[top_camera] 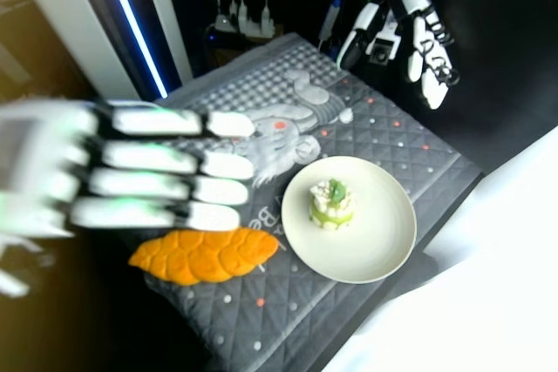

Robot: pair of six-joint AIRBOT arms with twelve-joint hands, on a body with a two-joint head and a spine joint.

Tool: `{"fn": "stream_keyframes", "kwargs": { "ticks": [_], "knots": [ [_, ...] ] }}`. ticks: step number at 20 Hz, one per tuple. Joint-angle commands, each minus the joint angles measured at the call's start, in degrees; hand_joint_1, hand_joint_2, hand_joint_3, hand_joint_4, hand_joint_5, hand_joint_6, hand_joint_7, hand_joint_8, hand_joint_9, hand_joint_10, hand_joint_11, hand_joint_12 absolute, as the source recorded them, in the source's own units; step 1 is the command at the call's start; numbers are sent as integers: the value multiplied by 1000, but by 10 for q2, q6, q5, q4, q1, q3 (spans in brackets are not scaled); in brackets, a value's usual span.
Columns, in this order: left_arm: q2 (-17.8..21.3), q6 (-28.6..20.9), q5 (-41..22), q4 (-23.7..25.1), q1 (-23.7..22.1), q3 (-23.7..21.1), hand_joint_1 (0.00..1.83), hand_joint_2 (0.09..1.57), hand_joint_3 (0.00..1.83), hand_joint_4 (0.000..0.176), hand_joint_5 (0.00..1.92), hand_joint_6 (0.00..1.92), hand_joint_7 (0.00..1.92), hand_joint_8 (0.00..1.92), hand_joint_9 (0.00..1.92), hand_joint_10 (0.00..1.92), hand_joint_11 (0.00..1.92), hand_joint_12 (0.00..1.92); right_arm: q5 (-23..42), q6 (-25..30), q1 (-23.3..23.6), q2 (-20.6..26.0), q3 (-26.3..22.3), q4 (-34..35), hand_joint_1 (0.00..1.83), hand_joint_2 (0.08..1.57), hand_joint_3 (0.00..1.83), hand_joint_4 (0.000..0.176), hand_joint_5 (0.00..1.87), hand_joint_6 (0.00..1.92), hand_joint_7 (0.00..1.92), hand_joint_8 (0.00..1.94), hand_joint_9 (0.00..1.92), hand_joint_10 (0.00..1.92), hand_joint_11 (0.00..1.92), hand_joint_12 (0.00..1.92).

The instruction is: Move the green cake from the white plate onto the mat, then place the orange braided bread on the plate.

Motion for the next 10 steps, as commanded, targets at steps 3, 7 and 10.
{"fn": "stream_keyframes", "kwargs": {
  "ticks": [3,7,10],
  "knots": [
    [4,2,-80,-34,-2,-3,705,788,0,77,232,0,367,0,394,1,119,552,73,-2,8,12,-2,41,719,791,10,161,155,2,73,6,48,7,63,80],
    [3,4,-83,-40,-6,-4,719,795,1,80,216,0,349,0,375,0,108,532,75,-2,8,9,-2,47,769,788,1,156,185,10,110,12,43,7,67,81],
    [-6,6,-60,-33,-29,3,731,807,5,80,218,1,349,0,373,0,115,532,84,-2,8,8,-3,58,790,813,10,175,182,5,98,3,68,14,67,81]
  ]
}}
